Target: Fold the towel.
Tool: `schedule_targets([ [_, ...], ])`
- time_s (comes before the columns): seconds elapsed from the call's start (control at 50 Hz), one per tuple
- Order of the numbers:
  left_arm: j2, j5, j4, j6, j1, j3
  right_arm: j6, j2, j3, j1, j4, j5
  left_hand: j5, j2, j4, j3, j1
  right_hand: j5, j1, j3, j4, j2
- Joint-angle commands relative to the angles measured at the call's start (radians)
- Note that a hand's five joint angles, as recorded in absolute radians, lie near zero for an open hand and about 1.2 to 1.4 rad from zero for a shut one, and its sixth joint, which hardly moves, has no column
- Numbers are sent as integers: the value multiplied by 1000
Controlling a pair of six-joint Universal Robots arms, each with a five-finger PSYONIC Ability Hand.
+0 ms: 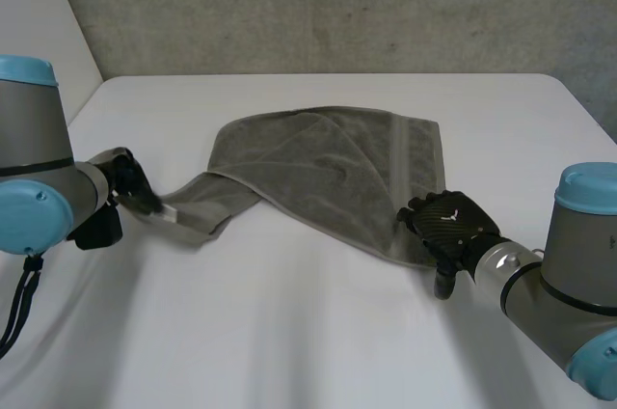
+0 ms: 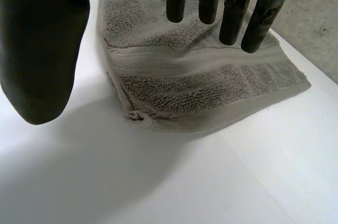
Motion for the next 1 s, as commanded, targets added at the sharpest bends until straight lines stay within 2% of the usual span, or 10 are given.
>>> schedule_targets([
  [0.02, 6, 1, -12, -1, 8, -37, 0, -2, 5, 0, -1, 0, -14, -35, -36, -40, -24, 26, 20, 15, 3, 4],
  [0.66, 3, 2, 51, 1, 42, -169, 0, -2, 15, 17, -1, 2, -14, -35, -36, -40, -24, 26, 20, 15, 3, 4],
  [0.7, 3, 2, 53, 1, 42, -170, 0, -2, 15, 18, -3, 2, 30, 9, 8, 4, 20, 26, 20, 15, 3, 4],
  [0.74, 4, 2, 53, 2, 42, -172, 0, -2, 15, 17, -3, 2, 249, 228, 227, 223, 239, 26, 20, 15, 3, 4],
  [0.76, 4, 2, 53, 2, 42, -172, 0, -2, 15, 18, -3, 2, 250, 229, 228, 224, 240, 26, 20, 15, 3, 4],
  [0.8, 6, 2, 53, 2, 42, -170, 0, -2, 15, 18, -1, 2, 402, 381, 380, 376, 392, 26, 20, 15, 3, 4],
  [0.86, 9, 2, 53, 2, 42, -169, 0, -2, 15, 17, -3, 2, 455, 434, 433, 430, 446, 26, 20, 15, 3, 4],
  [0.9, 23, 2, 54, 1, 42, -167, 0, -2, 15, 18, -3, 2, 636, 615, 614, 611, 627, 26, 20, 15, 3, 4],
  [1.0, 44, 2, 77, 1, 42, -169, 0, -2, 14, 17, -3, 0, 710, 689, 688, 685, 701, 29, 23, 18, 6, 7],
])
